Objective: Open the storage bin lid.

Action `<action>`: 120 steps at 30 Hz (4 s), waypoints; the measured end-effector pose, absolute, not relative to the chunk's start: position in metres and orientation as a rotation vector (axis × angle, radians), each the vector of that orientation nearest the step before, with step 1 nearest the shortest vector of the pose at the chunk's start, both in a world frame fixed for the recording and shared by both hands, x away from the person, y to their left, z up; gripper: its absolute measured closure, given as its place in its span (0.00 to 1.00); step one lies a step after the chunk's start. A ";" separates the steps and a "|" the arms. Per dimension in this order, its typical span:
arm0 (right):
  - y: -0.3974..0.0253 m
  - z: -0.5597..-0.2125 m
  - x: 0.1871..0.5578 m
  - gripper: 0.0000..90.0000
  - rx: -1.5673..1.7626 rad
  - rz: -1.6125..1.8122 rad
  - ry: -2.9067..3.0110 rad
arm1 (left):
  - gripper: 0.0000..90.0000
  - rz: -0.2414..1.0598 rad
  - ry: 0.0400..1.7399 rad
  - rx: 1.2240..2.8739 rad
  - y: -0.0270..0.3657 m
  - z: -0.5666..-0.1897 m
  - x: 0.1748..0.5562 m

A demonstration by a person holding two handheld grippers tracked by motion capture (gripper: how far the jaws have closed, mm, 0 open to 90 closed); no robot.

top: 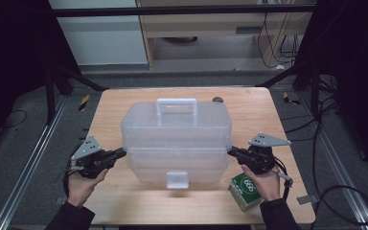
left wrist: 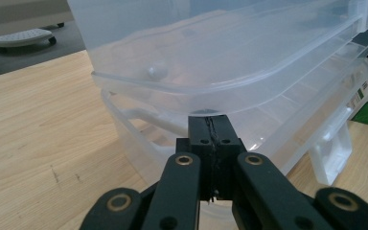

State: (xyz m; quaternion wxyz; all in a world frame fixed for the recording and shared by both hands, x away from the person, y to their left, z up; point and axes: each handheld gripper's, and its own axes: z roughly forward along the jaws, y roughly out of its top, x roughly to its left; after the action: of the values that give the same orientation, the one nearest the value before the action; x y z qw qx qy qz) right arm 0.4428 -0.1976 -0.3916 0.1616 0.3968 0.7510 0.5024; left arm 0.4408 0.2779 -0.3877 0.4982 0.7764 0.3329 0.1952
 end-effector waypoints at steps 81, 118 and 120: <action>-0.201 -0.395 0.463 0.83 1.225 1.288 2.207 | 0.68 0.687 0.866 1.805 0.261 -0.376 0.467; -0.189 -0.412 0.472 0.84 1.303 1.184 2.301 | 0.71 0.703 0.899 1.761 0.257 -0.347 0.489; -0.189 -0.412 0.472 0.84 1.303 1.183 2.300 | 0.72 0.704 0.906 1.758 0.256 -0.345 0.491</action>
State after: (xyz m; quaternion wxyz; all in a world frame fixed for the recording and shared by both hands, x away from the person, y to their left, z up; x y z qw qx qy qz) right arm 0.4715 -0.1890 -0.4116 0.1223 0.4466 0.7882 0.4055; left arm 0.4913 0.2563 -0.3450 0.4980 0.7262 0.3742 0.2907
